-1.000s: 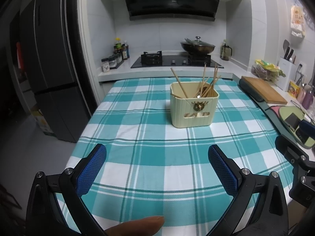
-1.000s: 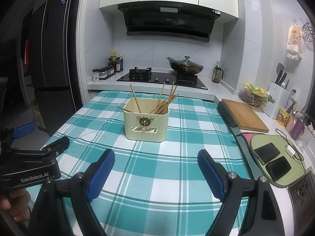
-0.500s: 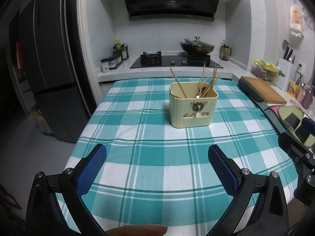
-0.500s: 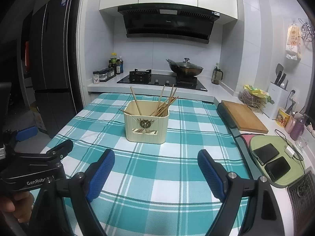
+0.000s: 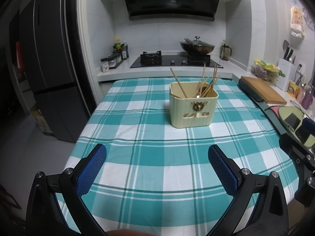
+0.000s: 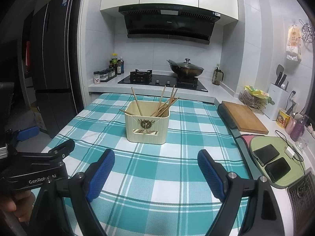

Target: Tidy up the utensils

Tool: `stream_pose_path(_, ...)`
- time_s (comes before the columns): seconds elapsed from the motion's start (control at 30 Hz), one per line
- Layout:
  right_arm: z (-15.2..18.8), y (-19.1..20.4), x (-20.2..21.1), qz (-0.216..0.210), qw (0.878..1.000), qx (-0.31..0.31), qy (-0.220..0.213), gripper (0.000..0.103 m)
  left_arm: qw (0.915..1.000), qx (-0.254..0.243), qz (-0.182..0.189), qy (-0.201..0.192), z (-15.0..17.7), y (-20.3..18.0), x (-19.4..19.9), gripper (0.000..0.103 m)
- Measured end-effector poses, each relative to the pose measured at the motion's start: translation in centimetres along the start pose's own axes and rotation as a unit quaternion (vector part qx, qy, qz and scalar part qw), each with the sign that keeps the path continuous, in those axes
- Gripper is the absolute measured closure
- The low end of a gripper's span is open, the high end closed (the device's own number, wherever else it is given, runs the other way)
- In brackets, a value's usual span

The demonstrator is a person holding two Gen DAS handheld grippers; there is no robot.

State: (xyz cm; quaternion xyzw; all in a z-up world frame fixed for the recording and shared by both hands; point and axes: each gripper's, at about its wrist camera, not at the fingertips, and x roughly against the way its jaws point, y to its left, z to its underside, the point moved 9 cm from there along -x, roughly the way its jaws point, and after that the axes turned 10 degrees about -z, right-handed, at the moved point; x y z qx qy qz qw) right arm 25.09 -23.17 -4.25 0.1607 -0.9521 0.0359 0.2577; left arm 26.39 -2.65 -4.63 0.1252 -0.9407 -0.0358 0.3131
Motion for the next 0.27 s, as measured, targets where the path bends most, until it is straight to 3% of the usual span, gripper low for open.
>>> stream_pose_path(0.27,0.24,-0.1,-0.07,0.0,1.0,-0.004,0.002,0.015,0.9998,0.011,0.0,-0.015,-0.59,0.14,0.23,0.0)
